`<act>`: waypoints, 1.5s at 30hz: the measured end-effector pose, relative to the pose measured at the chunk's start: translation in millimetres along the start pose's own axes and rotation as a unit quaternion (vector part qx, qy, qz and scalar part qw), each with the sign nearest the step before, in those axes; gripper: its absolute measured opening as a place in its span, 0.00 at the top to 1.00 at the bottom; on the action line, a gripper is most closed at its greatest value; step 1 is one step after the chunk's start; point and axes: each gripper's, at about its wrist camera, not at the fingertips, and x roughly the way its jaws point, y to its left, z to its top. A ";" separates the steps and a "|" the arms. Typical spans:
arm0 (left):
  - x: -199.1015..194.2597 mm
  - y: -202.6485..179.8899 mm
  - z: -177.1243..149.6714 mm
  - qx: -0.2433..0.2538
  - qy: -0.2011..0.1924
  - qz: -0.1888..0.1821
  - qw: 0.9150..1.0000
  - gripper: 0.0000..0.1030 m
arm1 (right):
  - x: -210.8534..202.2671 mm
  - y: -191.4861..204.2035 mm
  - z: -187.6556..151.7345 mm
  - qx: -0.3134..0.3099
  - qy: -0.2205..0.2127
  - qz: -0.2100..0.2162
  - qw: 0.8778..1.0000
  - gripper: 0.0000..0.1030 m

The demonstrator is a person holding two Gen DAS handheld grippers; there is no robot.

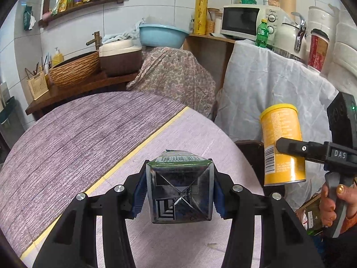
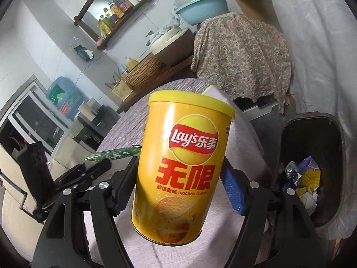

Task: Collect trash
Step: 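Carry the carton and Lay's can over the black bin with both tools, then open both tools to drop the carton and can into the bin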

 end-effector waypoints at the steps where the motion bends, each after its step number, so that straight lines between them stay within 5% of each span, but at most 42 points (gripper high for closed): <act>1: -0.7 -2.6 1.8 0.002 -0.002 -0.003 1.000 0.52 | -3.5 -3.0 0.3 0.000 -0.004 -0.004 1.000 0.31; 8: 5.0 -30.2 15.2 0.018 -0.010 -0.026 0.999 0.52 | -25.6 -46.1 2.5 0.020 -0.024 -0.046 0.998 0.31; 12: 14.8 -58.9 24.6 0.031 -0.013 -0.050 0.998 0.52 | -32.1 -81.5 -0.1 0.019 -0.038 -0.123 0.992 0.31; 17: 36.9 -102.4 32.3 0.055 -0.002 -0.081 0.995 0.52 | -15.1 -139.4 -12.2 0.033 -0.018 -0.200 0.979 0.31; 26: 104.8 -181.1 15.0 0.085 0.061 -0.114 0.988 0.52 | 32.6 -224.3 -55.2 0.083 0.040 -0.249 0.964 0.30; 35: 154.6 -221.8 -9.3 0.101 0.115 -0.112 0.982 0.52 | 7.0 -238.6 -73.6 0.092 0.010 -0.277 0.957 0.29; 45: 188.4 -248.3 -27.4 0.108 0.161 -0.117 0.974 0.48 | -64.7 -226.7 -77.3 0.062 -0.070 -0.373 0.923 0.23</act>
